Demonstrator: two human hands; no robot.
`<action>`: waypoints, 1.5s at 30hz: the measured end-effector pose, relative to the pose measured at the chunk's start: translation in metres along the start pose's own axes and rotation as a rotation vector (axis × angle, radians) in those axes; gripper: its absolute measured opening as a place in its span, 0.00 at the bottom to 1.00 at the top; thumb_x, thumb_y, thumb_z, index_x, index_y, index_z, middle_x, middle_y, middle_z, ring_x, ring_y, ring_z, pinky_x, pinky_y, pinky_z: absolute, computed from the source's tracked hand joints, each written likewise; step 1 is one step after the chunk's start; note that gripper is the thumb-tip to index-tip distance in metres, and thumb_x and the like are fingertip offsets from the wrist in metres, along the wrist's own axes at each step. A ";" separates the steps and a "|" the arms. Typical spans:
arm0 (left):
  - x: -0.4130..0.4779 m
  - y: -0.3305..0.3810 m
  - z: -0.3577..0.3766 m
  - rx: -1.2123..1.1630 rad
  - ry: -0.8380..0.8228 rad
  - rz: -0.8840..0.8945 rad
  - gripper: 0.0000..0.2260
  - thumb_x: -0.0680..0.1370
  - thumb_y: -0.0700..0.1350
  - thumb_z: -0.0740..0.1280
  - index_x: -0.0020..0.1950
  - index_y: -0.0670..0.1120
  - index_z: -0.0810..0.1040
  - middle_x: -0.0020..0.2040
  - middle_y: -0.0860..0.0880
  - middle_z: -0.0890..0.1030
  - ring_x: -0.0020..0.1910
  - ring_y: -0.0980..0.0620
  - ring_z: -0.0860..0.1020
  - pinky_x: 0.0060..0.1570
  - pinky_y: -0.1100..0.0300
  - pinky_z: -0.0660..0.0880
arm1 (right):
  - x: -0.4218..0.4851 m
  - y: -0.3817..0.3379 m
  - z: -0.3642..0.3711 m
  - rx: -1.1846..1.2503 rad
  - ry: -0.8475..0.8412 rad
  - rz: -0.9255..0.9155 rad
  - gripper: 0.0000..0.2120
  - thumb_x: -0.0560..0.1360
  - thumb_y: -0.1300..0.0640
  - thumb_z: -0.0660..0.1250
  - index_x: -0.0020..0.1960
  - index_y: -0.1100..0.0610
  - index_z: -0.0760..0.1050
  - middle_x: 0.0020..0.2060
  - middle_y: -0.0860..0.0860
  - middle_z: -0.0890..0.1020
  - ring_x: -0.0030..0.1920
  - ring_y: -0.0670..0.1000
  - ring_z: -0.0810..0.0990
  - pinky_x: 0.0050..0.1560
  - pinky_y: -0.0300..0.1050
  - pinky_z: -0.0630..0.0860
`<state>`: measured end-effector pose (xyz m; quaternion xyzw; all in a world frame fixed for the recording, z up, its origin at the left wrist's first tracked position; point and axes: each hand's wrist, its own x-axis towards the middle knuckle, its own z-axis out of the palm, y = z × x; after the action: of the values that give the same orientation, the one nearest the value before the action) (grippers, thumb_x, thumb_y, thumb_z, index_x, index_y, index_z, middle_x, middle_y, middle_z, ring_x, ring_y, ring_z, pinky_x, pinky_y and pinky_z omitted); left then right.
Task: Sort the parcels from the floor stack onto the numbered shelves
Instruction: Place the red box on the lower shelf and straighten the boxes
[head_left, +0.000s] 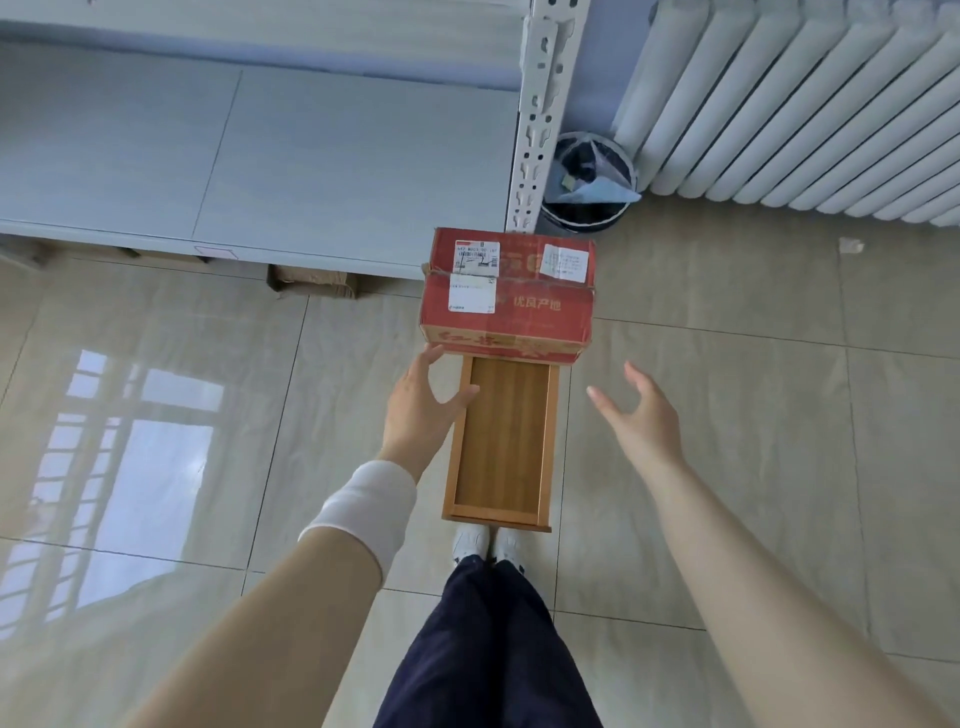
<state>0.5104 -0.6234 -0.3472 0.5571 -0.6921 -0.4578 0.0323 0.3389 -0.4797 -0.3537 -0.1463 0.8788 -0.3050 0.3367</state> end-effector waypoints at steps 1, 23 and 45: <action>0.011 -0.006 0.004 -0.021 0.009 -0.021 0.28 0.75 0.51 0.68 0.72 0.50 0.62 0.73 0.52 0.67 0.71 0.50 0.66 0.66 0.55 0.66 | 0.011 0.003 0.006 0.020 0.007 0.009 0.33 0.74 0.47 0.68 0.74 0.54 0.60 0.73 0.49 0.65 0.73 0.50 0.63 0.70 0.44 0.60; 0.232 -0.091 0.098 -0.578 0.244 -0.147 0.15 0.79 0.52 0.62 0.61 0.46 0.74 0.47 0.55 0.80 0.47 0.58 0.79 0.42 0.67 0.73 | 0.219 0.054 0.120 0.621 0.079 0.167 0.21 0.78 0.45 0.59 0.68 0.52 0.67 0.54 0.46 0.76 0.46 0.40 0.76 0.37 0.31 0.69; -0.049 -0.100 0.024 -0.662 0.131 -0.417 0.13 0.78 0.49 0.64 0.60 0.45 0.71 0.46 0.54 0.78 0.42 0.61 0.76 0.31 0.76 0.72 | -0.065 0.075 0.042 0.569 0.089 0.342 0.21 0.78 0.49 0.62 0.69 0.54 0.67 0.57 0.47 0.77 0.51 0.43 0.78 0.43 0.31 0.72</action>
<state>0.5898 -0.5656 -0.4052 0.6732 -0.3756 -0.6163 0.1606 0.4110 -0.4103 -0.3937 0.1165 0.7841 -0.4833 0.3715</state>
